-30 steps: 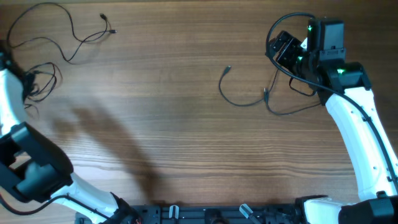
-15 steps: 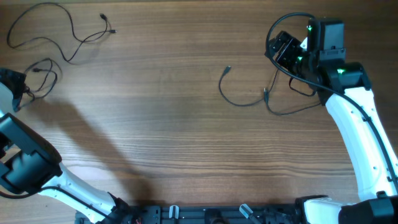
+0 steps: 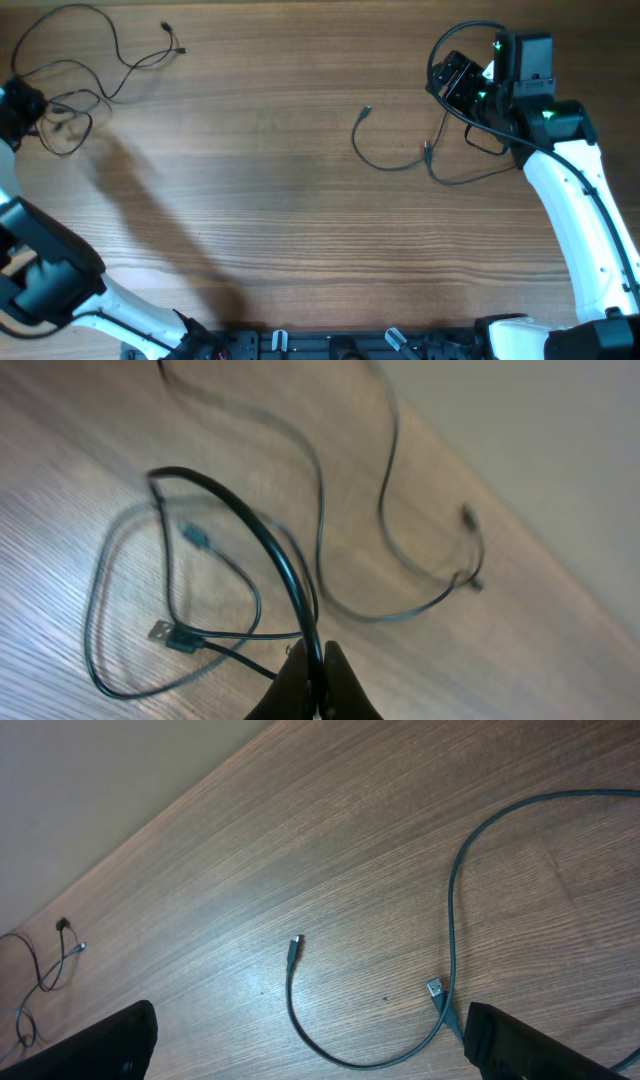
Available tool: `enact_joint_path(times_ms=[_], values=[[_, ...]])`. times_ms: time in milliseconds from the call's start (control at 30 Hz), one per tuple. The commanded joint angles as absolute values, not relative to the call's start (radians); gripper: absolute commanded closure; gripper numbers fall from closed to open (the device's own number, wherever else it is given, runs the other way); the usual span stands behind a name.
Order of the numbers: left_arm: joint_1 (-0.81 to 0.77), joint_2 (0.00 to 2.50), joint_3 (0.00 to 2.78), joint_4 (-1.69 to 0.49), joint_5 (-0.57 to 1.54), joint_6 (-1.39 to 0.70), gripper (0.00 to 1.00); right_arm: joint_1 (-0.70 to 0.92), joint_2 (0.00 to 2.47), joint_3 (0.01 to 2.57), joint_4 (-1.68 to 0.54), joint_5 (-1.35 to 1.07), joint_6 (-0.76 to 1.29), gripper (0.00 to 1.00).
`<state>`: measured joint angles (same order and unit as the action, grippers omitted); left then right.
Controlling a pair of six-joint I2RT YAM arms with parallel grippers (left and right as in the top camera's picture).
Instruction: Untangle cables
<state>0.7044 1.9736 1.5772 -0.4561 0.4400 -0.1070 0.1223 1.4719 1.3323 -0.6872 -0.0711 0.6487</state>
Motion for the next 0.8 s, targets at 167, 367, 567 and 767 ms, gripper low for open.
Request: enact_joint_path(times_ms=[167,367,567,767], values=[[0.752,2.214,1.573,-0.462,0.797,-0.008,0.90,0.120,1.483,1.333,-0.704,-0.110,0.636,0.00],[0.899,2.220,1.574,-0.468,0.700,-0.085,0.80,0.120,1.483,1.333,-0.703,-0.110,0.636,0.00],[0.960,2.219,1.575,-0.451,0.676,-0.121,0.00,0.120,1.483,1.333,-0.701,-0.110,0.655,0.00],[0.957,2.180,1.653,-0.334,0.907,-0.287,0.00,0.120,1.483,1.333,-0.704,-0.114,0.655,0.00]])
